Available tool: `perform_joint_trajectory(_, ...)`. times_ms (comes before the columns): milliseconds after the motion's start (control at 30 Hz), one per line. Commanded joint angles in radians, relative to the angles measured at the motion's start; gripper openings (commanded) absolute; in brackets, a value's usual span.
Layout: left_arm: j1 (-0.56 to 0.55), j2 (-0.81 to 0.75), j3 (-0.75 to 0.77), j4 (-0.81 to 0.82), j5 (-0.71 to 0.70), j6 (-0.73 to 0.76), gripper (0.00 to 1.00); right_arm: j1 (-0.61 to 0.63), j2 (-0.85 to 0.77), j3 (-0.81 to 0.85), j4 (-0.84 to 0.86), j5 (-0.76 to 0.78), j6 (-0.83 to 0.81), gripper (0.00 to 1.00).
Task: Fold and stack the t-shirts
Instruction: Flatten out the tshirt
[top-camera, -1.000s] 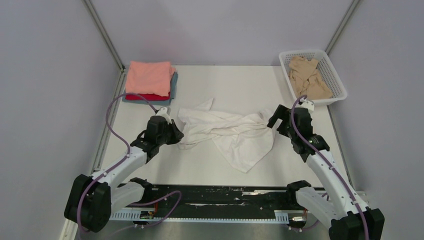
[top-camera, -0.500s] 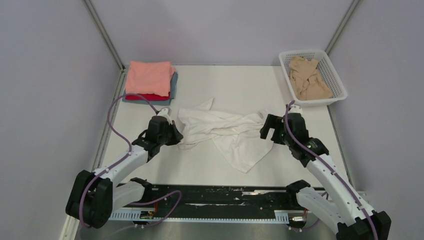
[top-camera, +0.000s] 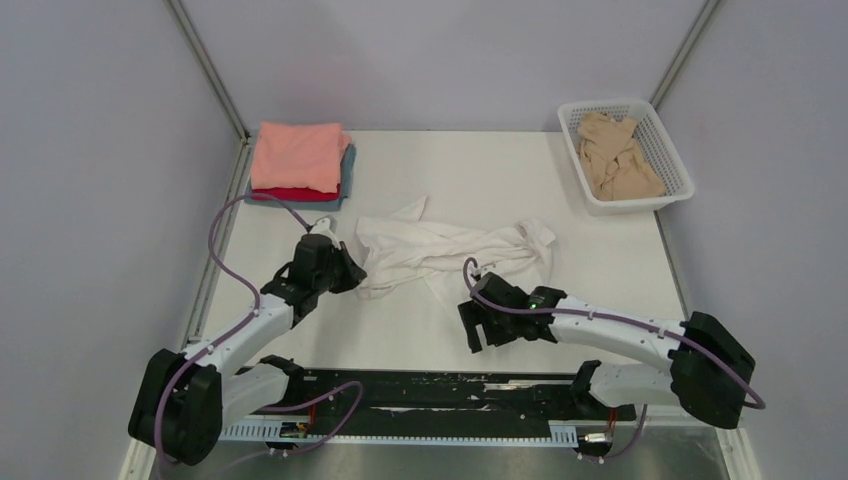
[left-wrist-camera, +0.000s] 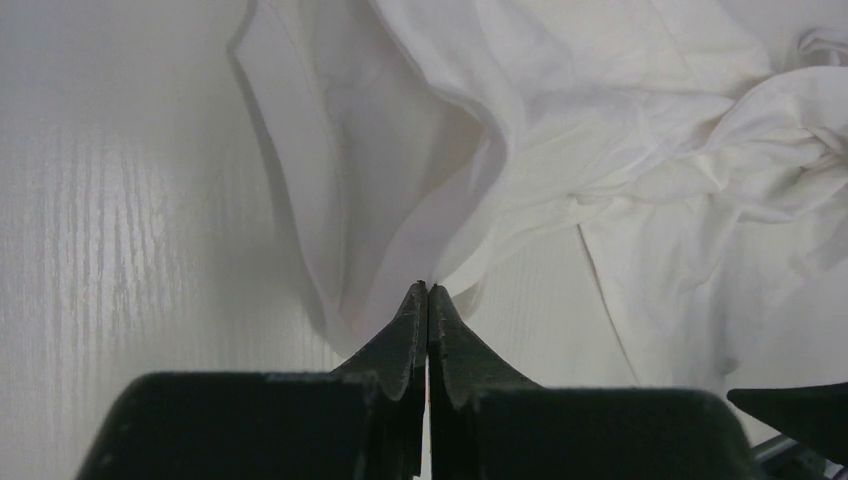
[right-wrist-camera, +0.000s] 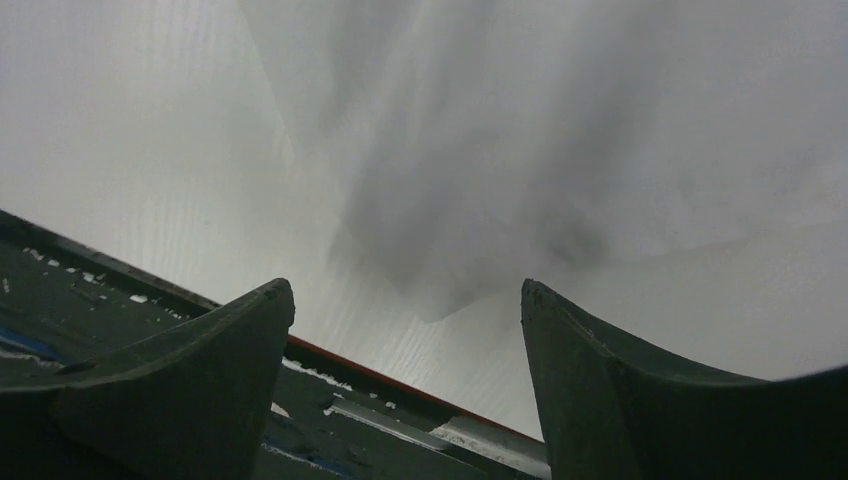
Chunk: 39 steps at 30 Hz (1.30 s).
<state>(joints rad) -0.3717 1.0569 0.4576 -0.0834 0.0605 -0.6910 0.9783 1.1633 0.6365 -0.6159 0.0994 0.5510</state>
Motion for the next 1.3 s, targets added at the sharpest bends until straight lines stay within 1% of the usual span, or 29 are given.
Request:
perform_joint_trajectory(0, -0.002, -0.035, 0.001, 0.045, 0.053, -0.028, 0.00, 0.007, 0.109, -0.006, 0.048, 0.066, 0.090, 0.78)
perform_joint_trajectory(167, -0.002, -0.035, 0.026, 0.034, 0.120, -0.028, 0.00, 0.007, 0.224, 0.026, 0.064, 0.108, 0.110, 0.59)
perform_joint_trajectory(233, 0.000, -0.035, 0.040, 0.026, 0.133, -0.024, 0.00, 0.006, 0.252, 0.025, 0.072, 0.111, 0.109, 0.46)
perform_joint_trajectory(300, -0.001, -0.048, 0.038, 0.053, 0.152, -0.031, 0.00, 0.003, 0.262, 0.023, 0.070, 0.134, 0.121, 0.27)
perform_joint_trajectory(333, 0.000, -0.058, 0.020, 0.080, 0.168, -0.030, 0.00, -0.002, 0.257, 0.026, 0.068, 0.152, 0.128, 0.21)
perform_joint_trajectory(367, 0.000, -0.081, 0.007, 0.140, 0.198, -0.033, 0.00, -0.011, 0.239, 0.030, 0.068, 0.170, 0.135, 0.17)
perform_joint_trajectory(400, -0.001, -0.093, -0.013, 0.168, 0.205, -0.039, 0.00, -0.025, 0.214, 0.039, 0.068, 0.188, 0.139, 0.15)
perform_joint_trajectory(467, -0.001, -0.127, -0.016, 0.195, 0.183, -0.048, 0.00, -0.061, 0.136, 0.055, 0.068, 0.235, 0.135, 0.12)
perform_joint_trajectory(533, -0.001, -0.156, 0.006, 0.157, 0.086, -0.062, 0.00, -0.120, 0.066, 0.080, 0.069, 0.278, 0.130, 0.08)
perform_joint_trajectory(567, -0.001, -0.165, 0.029, 0.123, 0.007, -0.061, 0.00, -0.154, 0.031, 0.094, 0.074, 0.303, 0.125, 0.06)
perform_joint_trajectory(600, 0.000, -0.167, 0.042, 0.102, -0.025, -0.057, 0.00, -0.196, 0.003, 0.107, 0.088, 0.321, 0.109, 0.05)
perform_joint_trajectory(633, 0.000, -0.166, 0.071, 0.097, -0.074, -0.046, 0.00, -0.235, -0.019, 0.121, 0.112, 0.326, 0.087, 0.05)
perform_joint_trajectory(733, -0.001, -0.147, 0.146, 0.088, -0.135, -0.032, 0.00, -0.343, -0.061, 0.199, 0.177, 0.307, 0.010, 0.03)
perform_joint_trajectory(800, 0.000, -0.127, 0.217, 0.055, -0.188, -0.025, 0.00, -0.383, -0.073, 0.273, 0.195, 0.308, -0.039, 0.03)
perform_joint_trajectory(900, -0.001, -0.105, 0.353, 0.011, -0.282, -0.011, 0.00, -0.403, -0.091, 0.380, 0.221, 0.345, -0.136, 0.03)
perform_joint_trajectory(967, 0.000, -0.114, 0.418, -0.003, -0.293, 0.002, 0.00, -0.408, -0.101, 0.447, 0.226, 0.354, -0.199, 0.03)
perform_joint_trajectory(1067, 0.000, -0.155, 0.488, -0.031, -0.326, 0.021, 0.00, -0.409, -0.138, 0.528, 0.228, 0.318, -0.303, 0.03)
perform_joint_trajectory(1167, -0.001, -0.199, 0.563, -0.054, -0.366, 0.039, 0.00, -0.408, -0.209, 0.567, 0.246, 0.266, -0.375, 0.03)
perform_joint_trajectory(1267, -0.001, -0.263, 0.608, -0.069, -0.409, 0.073, 0.00, -0.408, -0.295, 0.587, 0.275, 0.258, -0.390, 0.03)
